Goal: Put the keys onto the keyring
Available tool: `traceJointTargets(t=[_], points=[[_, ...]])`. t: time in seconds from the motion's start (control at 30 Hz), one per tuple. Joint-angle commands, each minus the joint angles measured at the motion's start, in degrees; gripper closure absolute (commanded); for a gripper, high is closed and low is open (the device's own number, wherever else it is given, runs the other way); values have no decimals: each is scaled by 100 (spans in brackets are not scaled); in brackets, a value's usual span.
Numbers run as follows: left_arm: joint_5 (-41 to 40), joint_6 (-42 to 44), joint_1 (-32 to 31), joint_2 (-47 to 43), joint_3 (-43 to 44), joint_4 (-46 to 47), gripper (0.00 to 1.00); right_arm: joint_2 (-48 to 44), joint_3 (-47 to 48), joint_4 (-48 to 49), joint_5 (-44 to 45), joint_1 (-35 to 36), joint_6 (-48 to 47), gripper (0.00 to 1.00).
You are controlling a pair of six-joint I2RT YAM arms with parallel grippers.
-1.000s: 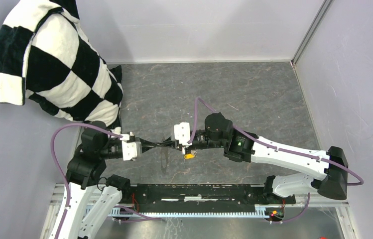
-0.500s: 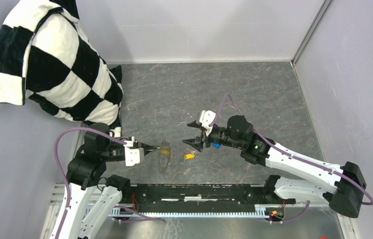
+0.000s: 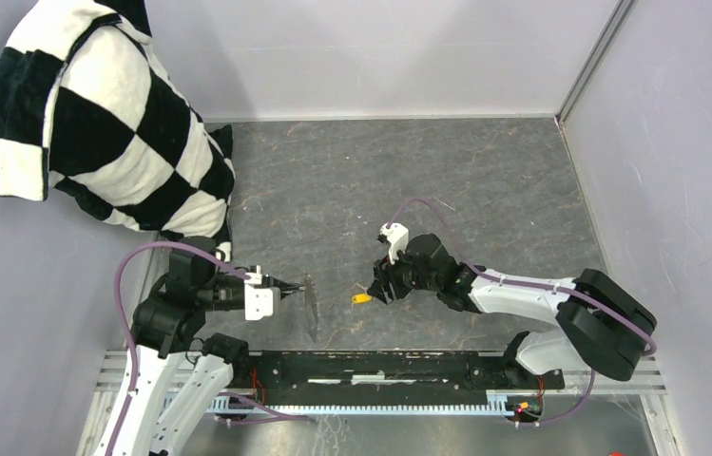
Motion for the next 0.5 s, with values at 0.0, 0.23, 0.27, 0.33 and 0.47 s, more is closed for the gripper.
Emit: traceJointTargets(t=[0.0, 0.23, 0.27, 0.33, 0.47], points=[[98, 377, 3, -62, 13, 11, 98, 275, 13, 401, 186, -27, 1026, 40], [148, 436, 4, -117, 31, 10, 98, 627, -22, 219, 285, -38, 1510, 45], [160, 437, 3, -117, 37, 11, 98, 630, -27, 192, 306, -43, 1534, 46], [179, 458, 6, -117, 45, 10, 98, 652, -31, 150, 335, -38, 1581, 48], [210, 494, 3, -118, 48, 13, 98, 808, -14, 143, 263, -33, 1674, 51]])
